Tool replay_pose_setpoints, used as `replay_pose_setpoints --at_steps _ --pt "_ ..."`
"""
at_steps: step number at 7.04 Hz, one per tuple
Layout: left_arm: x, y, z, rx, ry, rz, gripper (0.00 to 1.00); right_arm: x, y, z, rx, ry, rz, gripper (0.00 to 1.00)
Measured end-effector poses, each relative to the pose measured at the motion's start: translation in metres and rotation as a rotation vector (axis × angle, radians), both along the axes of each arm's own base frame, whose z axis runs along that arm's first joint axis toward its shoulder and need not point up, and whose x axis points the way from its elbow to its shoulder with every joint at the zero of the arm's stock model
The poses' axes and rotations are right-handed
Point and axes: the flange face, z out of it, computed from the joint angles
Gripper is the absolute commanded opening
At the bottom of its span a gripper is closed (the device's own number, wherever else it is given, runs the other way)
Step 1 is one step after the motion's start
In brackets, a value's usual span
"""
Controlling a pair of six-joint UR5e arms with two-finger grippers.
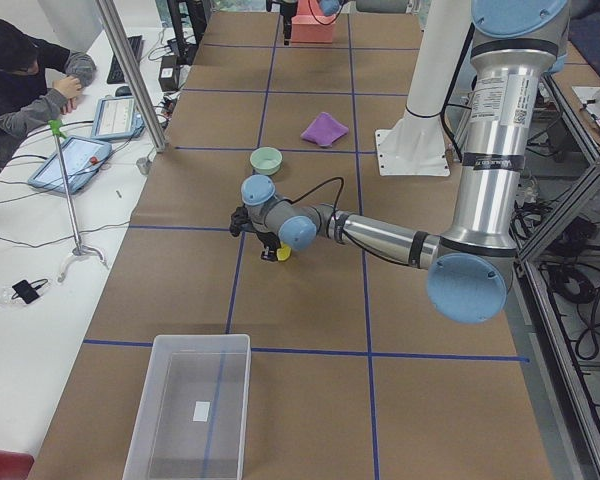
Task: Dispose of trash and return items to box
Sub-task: 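Grasp the yellow cup with the left gripper and carry it to the clear bin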
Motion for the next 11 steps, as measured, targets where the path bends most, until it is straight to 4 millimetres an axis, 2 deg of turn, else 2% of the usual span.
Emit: replay_pose_setpoints --at_steps 3,4,5,6,7,9,11 --pt "-0.001 0.002 -0.015 0.020 0.031 0.003 0.00 -0.001 0.000 0.000 0.003 0.003 -0.001 1.00" --pt "-0.012 0.001 -0.023 0.020 0.052 -0.006 0.00 -0.001 0.000 0.000 0.004 0.004 0.000 1.00" --pt "-0.040 -0.006 -0.028 0.015 0.074 -0.043 0.00 -0.001 0.000 0.000 0.005 0.004 0.000 1.00" --pt "-0.080 -0.015 -0.027 0.010 0.088 -0.103 0.00 -0.002 0.000 0.000 0.005 0.004 -0.001 1.00" --pt "-0.124 -0.026 -0.017 0.007 0.085 -0.169 0.00 -0.002 0.000 0.000 0.005 0.004 -0.001 1.00" --pt "-0.217 -0.050 0.035 0.020 0.024 -0.230 0.00 -0.003 0.000 0.000 0.004 0.004 -0.003 1.00" --pt "-0.290 -0.083 0.084 0.013 -0.025 -0.236 0.00 -0.005 0.001 0.001 0.002 0.005 -0.006 1.00"
